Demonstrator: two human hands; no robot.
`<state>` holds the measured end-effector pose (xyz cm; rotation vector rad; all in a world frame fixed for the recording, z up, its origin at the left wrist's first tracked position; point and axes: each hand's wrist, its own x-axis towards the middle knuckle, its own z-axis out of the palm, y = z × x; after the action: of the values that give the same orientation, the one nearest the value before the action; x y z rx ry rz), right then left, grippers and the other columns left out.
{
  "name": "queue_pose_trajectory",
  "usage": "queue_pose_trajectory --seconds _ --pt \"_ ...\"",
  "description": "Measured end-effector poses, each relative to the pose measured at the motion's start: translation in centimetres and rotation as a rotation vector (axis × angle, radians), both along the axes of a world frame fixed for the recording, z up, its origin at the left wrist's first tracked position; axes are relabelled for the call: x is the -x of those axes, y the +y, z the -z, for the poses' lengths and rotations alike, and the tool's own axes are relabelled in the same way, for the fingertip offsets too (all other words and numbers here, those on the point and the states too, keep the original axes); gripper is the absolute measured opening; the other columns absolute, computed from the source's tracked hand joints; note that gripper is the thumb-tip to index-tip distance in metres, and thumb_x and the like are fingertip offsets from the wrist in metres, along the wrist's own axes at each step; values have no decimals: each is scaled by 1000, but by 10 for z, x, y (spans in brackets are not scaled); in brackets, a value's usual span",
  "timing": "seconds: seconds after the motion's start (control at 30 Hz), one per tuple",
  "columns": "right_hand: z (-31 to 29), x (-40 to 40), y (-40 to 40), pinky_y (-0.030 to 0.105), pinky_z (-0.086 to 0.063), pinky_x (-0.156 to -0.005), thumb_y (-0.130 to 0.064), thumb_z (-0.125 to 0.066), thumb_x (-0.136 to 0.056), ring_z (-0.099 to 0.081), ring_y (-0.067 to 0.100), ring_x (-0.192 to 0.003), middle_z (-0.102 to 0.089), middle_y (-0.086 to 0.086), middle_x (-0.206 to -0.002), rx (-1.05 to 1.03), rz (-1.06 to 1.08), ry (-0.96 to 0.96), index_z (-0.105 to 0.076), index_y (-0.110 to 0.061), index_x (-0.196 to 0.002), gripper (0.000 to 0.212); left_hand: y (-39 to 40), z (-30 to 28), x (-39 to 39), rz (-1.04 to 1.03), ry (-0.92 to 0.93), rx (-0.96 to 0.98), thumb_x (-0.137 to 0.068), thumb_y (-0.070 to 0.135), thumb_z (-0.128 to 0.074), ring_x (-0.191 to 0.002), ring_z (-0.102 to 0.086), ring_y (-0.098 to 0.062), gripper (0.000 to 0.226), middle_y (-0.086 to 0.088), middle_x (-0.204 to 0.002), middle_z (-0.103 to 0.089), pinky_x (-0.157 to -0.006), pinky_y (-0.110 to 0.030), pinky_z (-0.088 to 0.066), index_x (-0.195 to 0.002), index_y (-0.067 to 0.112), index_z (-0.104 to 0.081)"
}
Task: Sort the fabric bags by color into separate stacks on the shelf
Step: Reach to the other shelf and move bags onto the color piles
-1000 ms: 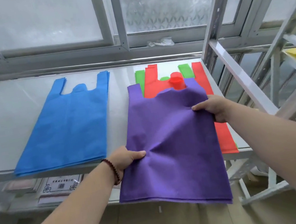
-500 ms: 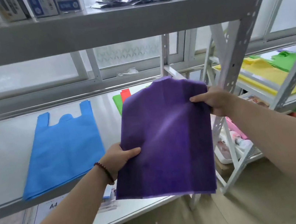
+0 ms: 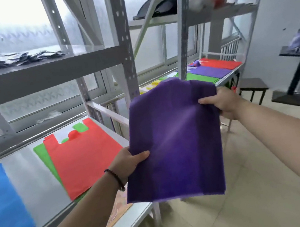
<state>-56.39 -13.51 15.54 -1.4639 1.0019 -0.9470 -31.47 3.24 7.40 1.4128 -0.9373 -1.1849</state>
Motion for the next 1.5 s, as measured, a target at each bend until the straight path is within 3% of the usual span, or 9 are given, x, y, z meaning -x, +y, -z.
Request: queue_pose_trajectory --seconds 0.23,0.4,0.57,0.73,0.87,0.97,1.17,1.37,1.5 --pt "-25 82 -45 16 -56 -53 10 -53 -86 -65 0 -50 -69 -13 -56 1 98 -65 -62 -17 -84 29 -88 -17 68 61 -62 25 -82 0 -65 -67 -64 -20 11 2 -69 -72 -81 -41 -55 -88 9 -68" --pt "-27 140 -107 20 -56 -58 10 -55 -85 -65 1 -51 -69 -13 -56 4 161 -74 -63 -18 -81 29 -158 -26 119 102 -113 -12 -61 21 -80 -87 -65 -30 30 -15 -95 -70 -89 -46 -52 -89 13 -70" --pt "-31 204 -175 23 -57 -61 9 -57 -84 -67 5 -56 -71 -10 -62 35 218 -68 -62 -18 -83 28 -239 -31 183 119 -122 20 -81 3 -67 -72 -62 -23 11 -5 -79 -69 -86 -43 -53 -86 13 -67" --pt "-37 256 -240 50 -48 -88 3 -63 -82 -63 24 -82 -66 -1 -89 57 269 -30 -61 -22 -98 30 -312 -31 236 109 -118 58 -79 3 -70 -65 -63 -17 14 0 -72 -70 -77 -37 -56 -80 17 -66" --pt "-37 282 -288 35 -54 -74 8 -60 -83 -63 16 -77 -65 -1 -89 58 289 -54 -55 -8 -122 43 -362 -26 267 102 -115 54 -82 2 -66 -61 -62 -16 16 -2 -75 -68 -69 -32 -56 -81 18 -65" --pt "-30 294 -326 32 -53 -78 10 -59 -82 -62 18 -80 -64 2 -92 47 306 -62 -54 -5 -124 45 -403 -23 276 122 -113 37 -83 1 -65 -50 -65 -6 17 8 -59 -70 -54 -21 -57 -80 18 -65" --pt "-14 303 -418 39 -52 -86 8 -62 -80 -62 21 -85 -65 6 -101 31 352 -66 -57 -9 -121 44 -498 -12 281 138 -134 31 -81 1 -66 -56 -63 -13 14 1 -68 -70 -76 -35 -55 -81 15 -66" --pt "-5 303 -516 42 -50 -89 10 -60 -82 -62 23 -86 -62 12 -111 4 357 -70 -54 -5 -125 46 -604 -4 276 168 -156 -23 -81 4 -68 -49 -63 -9 13 8 -56 -70 -72 -34 -56 -78 16 -67" --pt "-1 307 -573 40 -50 -86 10 -58 -84 -58 26 -96 -60 11 -111 4 362 -66 -51 -5 -127 45 -664 2 282 194 -156 -22 -82 1 -65 -46 -62 -5 16 9 -54 -69 -58 -25 -56 -77 16 -66"
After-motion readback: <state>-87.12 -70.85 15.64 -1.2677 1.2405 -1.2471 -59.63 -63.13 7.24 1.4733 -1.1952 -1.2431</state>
